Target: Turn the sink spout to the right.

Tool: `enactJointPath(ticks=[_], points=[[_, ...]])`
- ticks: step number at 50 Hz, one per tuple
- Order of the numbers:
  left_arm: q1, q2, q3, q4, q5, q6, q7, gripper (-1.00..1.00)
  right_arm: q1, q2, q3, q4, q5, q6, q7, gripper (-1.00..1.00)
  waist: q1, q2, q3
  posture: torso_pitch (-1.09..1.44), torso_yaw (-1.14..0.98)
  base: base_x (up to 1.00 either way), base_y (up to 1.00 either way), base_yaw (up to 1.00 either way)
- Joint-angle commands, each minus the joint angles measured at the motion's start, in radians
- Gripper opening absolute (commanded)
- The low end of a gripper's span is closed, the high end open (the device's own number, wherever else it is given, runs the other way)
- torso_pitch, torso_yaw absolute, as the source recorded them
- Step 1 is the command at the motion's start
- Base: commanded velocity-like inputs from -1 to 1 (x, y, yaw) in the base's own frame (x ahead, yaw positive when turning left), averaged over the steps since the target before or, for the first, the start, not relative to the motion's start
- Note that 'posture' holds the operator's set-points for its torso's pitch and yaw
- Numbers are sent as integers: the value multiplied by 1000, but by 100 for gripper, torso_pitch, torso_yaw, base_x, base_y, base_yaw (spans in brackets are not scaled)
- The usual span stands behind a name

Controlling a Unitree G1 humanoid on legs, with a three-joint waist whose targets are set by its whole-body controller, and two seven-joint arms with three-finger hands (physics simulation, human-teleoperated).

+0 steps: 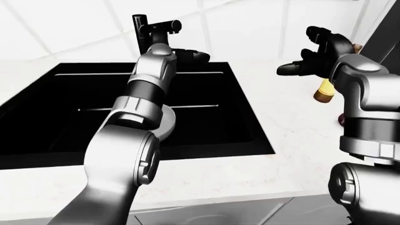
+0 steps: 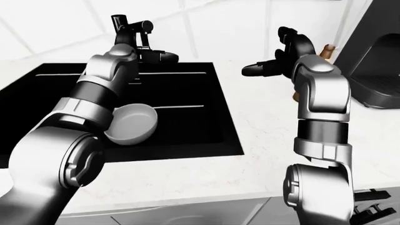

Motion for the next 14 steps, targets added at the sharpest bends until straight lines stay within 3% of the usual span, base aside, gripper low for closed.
enactJointPath(ticks=[1,14], points=[[-51,7,0,-52,1,-21,6,100,-33,-16,-12,-33,0,-26,-5,100,0,-3,-30,-10,0,0,0,0],[-49,-19,-11,-86,-10,9,13,100,-26,-11,-11,-28,4,-37,-8,100,0,-4,-28,-10,0,0,0,0]])
